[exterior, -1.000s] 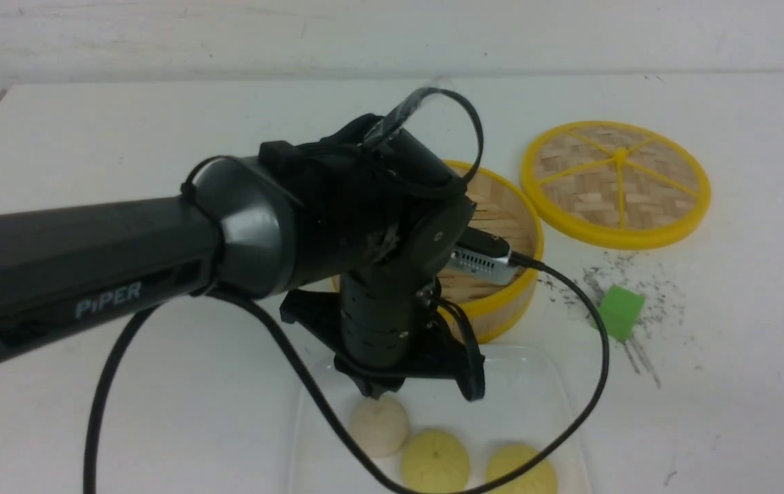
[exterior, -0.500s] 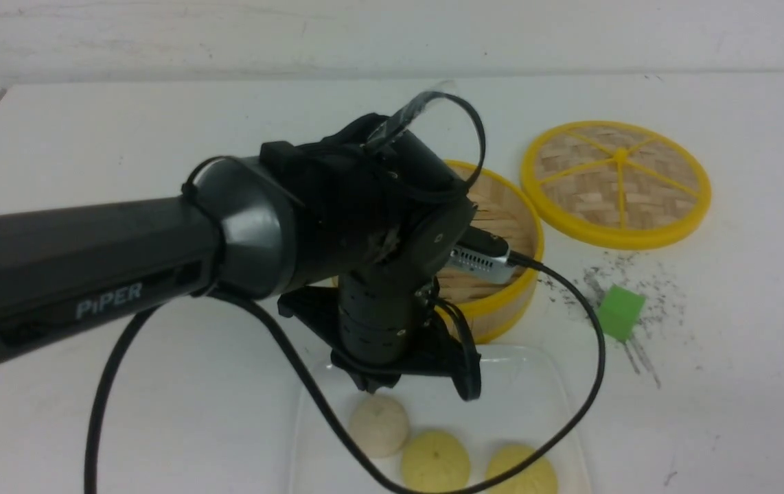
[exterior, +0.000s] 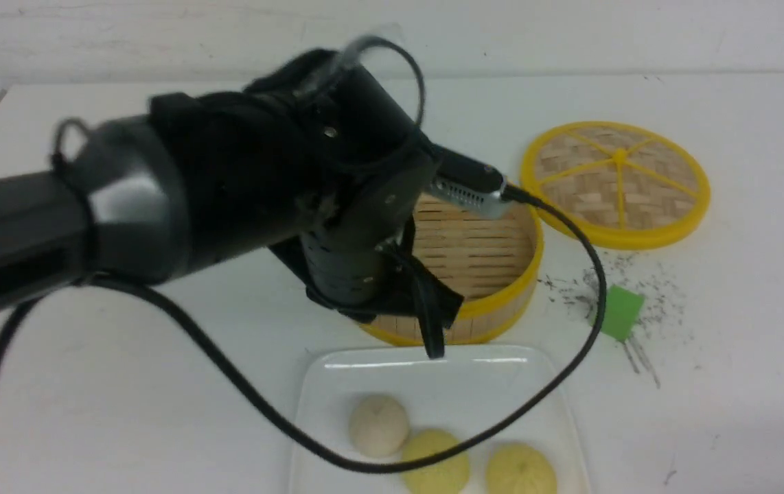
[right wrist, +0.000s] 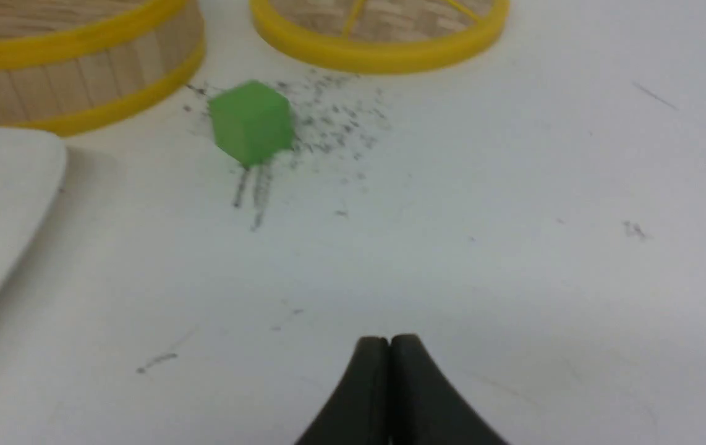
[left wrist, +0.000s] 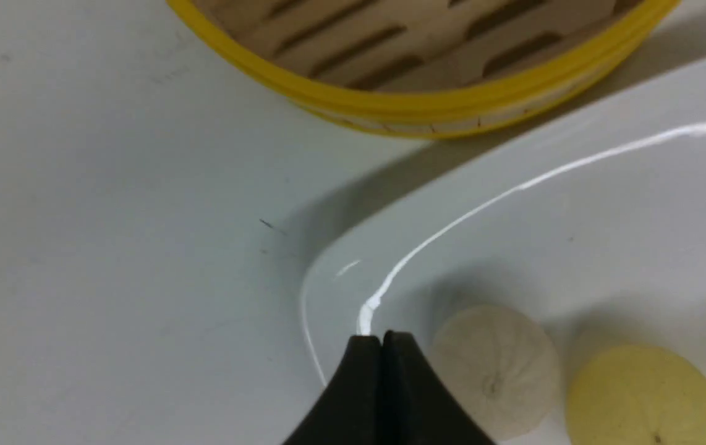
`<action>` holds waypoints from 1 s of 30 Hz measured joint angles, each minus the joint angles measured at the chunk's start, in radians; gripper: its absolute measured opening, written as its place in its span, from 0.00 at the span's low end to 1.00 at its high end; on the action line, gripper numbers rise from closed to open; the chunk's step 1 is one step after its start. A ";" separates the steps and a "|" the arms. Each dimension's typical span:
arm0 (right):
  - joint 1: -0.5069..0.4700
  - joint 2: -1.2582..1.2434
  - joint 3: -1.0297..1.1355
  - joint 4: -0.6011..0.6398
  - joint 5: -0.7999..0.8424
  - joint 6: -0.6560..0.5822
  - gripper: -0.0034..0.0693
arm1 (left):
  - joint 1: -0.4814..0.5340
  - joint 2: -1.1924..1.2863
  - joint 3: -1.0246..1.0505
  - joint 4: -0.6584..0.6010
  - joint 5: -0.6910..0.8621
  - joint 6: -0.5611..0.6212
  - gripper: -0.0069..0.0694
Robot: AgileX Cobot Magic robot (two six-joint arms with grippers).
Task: Put the steamed buns into the plate on the white tablecloth.
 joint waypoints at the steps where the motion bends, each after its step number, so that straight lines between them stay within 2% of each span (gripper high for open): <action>1: -0.004 0.000 0.000 0.000 0.000 0.000 0.06 | 0.000 -0.006 0.000 0.000 0.000 0.000 0.09; 6: -0.075 0.000 0.022 -0.005 -0.060 -0.001 0.07 | 0.000 -0.149 0.000 0.011 0.014 0.000 0.09; 13: -0.110 0.000 0.022 -0.007 -0.061 -0.001 0.08 | 0.000 -0.301 0.011 0.027 0.082 0.000 0.09; 17: -0.137 0.000 0.022 -0.007 -0.062 -0.001 0.09 | 0.000 -0.433 0.088 0.037 0.098 -0.003 0.09; 19: -0.139 0.000 0.022 -0.007 -0.062 -0.001 0.09 | 0.000 -0.530 0.181 0.037 0.080 -0.043 0.10; 22: -0.139 0.000 0.022 -0.007 -0.062 -0.001 0.10 | 0.000 -0.617 0.290 0.037 0.015 -0.102 0.10; 26: -0.139 0.000 0.022 -0.007 -0.062 -0.001 0.11 | 0.000 -0.778 0.589 0.076 -0.296 -0.289 0.10; 27: -0.139 0.000 0.022 -0.007 -0.062 -0.001 0.11 | 0.000 -0.778 0.589 0.081 -0.296 -0.289 0.10; 28: -0.139 0.000 0.022 -0.007 -0.062 -0.001 0.11 | 0.000 -0.814 0.683 0.125 -0.421 -0.369 0.10; 30: -0.139 0.000 0.022 -0.007 -0.063 -0.001 0.11 | 0.000 -0.843 0.775 0.198 -0.570 -0.468 0.10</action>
